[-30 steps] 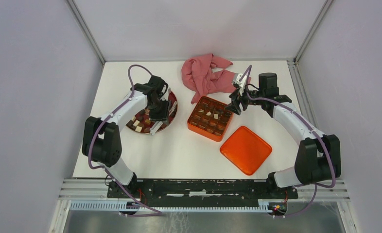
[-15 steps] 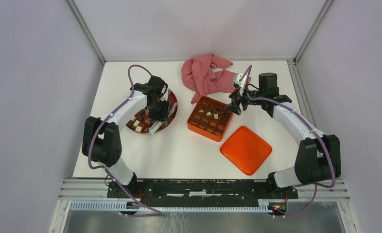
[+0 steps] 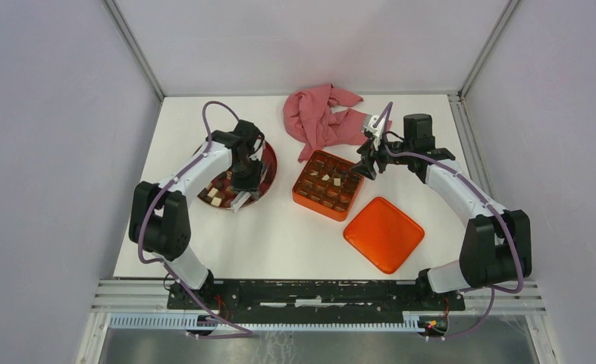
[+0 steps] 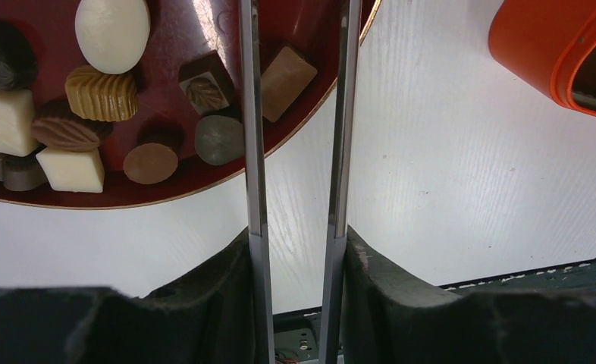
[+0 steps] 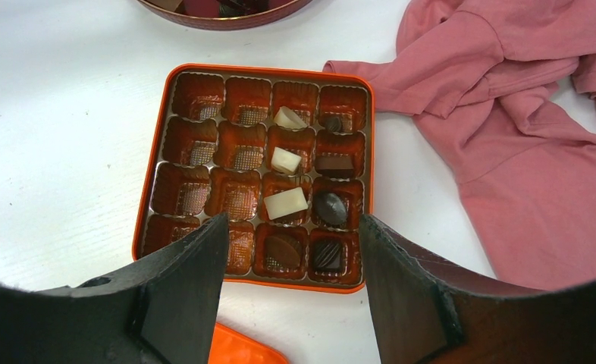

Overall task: Pack the chocolate
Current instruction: Pick up the fake chocolate from the plate, then place the fake chocolate in the packing box, then pick up the fake chocolate from the plate.

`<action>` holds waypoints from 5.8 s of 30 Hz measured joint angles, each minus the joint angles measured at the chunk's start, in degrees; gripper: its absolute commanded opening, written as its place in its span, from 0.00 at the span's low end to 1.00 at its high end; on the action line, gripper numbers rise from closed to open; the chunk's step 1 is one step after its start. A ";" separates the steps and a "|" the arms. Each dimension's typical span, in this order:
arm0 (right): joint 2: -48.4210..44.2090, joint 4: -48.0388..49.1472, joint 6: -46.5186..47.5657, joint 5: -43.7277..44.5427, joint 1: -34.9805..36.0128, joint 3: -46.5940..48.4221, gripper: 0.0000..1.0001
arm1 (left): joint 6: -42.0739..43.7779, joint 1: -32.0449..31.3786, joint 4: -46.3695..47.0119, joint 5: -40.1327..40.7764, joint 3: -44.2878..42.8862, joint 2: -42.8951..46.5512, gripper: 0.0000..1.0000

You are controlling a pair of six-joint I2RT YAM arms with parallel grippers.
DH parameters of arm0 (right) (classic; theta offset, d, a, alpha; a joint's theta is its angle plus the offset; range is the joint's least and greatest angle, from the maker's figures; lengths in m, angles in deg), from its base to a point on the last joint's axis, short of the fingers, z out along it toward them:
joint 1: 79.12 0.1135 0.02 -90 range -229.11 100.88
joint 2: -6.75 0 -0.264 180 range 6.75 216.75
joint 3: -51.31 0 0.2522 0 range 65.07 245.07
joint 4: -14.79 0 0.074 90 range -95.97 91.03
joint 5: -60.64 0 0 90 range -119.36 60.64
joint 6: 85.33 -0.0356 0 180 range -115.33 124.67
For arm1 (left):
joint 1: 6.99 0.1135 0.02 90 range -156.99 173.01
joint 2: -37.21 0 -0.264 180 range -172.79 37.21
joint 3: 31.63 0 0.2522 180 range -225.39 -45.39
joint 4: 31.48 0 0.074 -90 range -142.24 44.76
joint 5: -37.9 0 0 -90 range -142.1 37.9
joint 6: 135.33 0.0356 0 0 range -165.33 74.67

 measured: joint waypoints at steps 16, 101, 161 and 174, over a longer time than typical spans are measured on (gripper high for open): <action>0.04 -0.35 0.07 -0.22 0.00 0.00 0.69 | 0.02 0.02 -0.02 0.81 -3.08 -3.89 0.41; 0.57 -1.16 0.90 -1.22 0.00 0.00 0.69 | -6.54 -18.56 8.52 -1.03 1.73 5.46 0.47; 0.57 1.16 -1.68 1.90 0.00 -0.31 0.69 | -0.42 -2.95 -0.07 4.85 4.92 5.44 0.45; 0.28 4.87 -5.84 8.90 -0.17 -1.16 0.69 | -0.37 -2.91 -0.22 5.01 4.07 3.63 0.47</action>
